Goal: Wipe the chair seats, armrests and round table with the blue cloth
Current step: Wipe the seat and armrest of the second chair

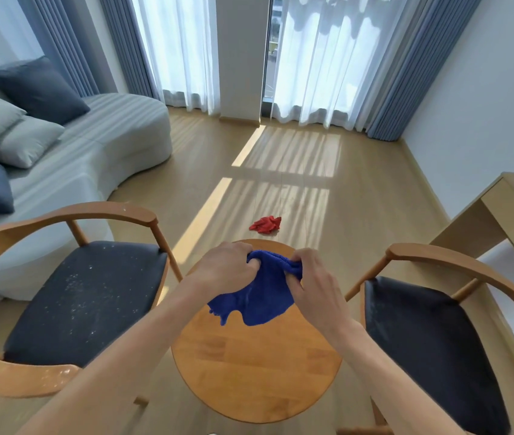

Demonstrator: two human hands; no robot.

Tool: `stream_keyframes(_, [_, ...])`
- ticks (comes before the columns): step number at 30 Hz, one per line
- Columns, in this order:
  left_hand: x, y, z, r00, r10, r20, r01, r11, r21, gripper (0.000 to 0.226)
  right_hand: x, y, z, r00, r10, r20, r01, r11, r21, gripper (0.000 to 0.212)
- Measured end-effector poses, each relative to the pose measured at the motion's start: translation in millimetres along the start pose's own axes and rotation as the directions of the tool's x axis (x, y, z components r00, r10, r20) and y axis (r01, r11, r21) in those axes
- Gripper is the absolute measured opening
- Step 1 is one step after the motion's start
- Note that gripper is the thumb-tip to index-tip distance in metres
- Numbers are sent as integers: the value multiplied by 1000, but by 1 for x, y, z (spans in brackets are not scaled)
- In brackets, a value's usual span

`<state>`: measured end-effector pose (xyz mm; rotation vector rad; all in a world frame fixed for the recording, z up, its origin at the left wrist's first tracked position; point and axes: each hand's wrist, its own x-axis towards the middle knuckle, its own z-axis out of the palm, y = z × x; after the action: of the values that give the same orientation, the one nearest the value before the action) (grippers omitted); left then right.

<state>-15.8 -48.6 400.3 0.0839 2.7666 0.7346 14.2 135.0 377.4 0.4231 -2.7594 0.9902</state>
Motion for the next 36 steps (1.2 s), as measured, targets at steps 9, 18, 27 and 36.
stream_keyframes(9, [-3, 11, 8, 936, -287, 204, 347, 644, -682, 17, -21, -21, 16, 975, 87, 206, -138, 959, 248, 61])
stream_keyframes(18, [-15, -6, 5, 993, -3, 120, 101, 573, -813, 33, -14, 5, -1, 991, 136, 5, -128, 921, 369, 49])
stream_keyframes(27, [-32, -24, 66, 909, 290, -299, -347, 924, -162, 16, 0, 12, -25, 949, 297, -107, -155, 734, 662, 30])
stream_keyframes(36, [-53, -21, 112, 784, 563, -260, -519, 825, 223, 23, 10, 15, -33, 935, 338, -106, -162, 672, 722, 25])
